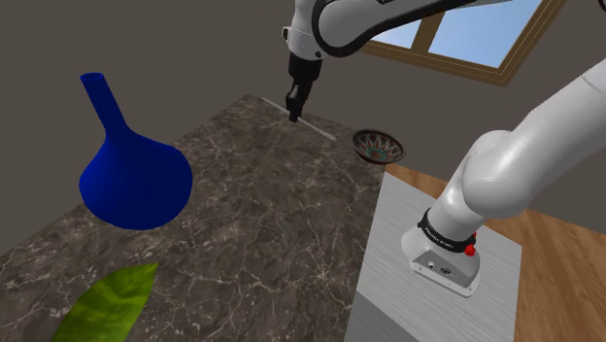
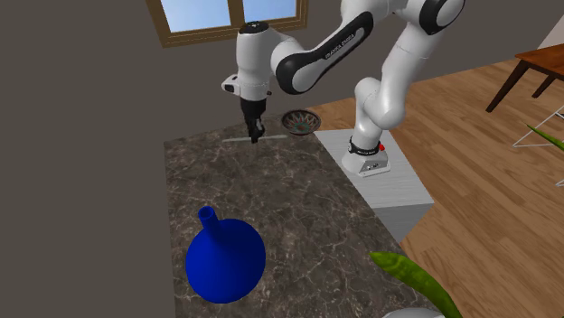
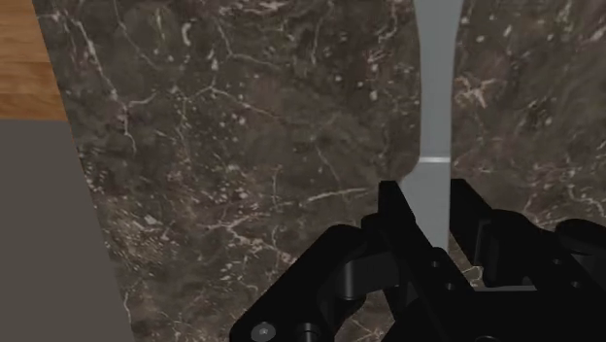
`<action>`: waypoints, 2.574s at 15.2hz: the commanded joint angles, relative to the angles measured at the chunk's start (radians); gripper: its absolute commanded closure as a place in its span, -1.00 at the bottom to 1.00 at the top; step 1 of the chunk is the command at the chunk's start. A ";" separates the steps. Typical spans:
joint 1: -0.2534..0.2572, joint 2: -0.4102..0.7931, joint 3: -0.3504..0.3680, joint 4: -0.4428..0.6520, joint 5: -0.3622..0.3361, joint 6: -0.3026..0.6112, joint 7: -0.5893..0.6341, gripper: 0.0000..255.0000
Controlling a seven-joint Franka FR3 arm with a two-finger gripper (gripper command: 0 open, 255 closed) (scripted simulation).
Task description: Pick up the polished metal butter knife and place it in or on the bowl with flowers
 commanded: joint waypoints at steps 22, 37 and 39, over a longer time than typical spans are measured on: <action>-0.177 -0.688 -0.305 -0.504 -0.139 -0.178 -0.369 1.00; -0.189 -0.632 -0.327 -0.635 -0.163 0.008 -0.368 1.00; -0.189 -0.632 -0.327 -0.635 -0.163 0.008 -0.368 1.00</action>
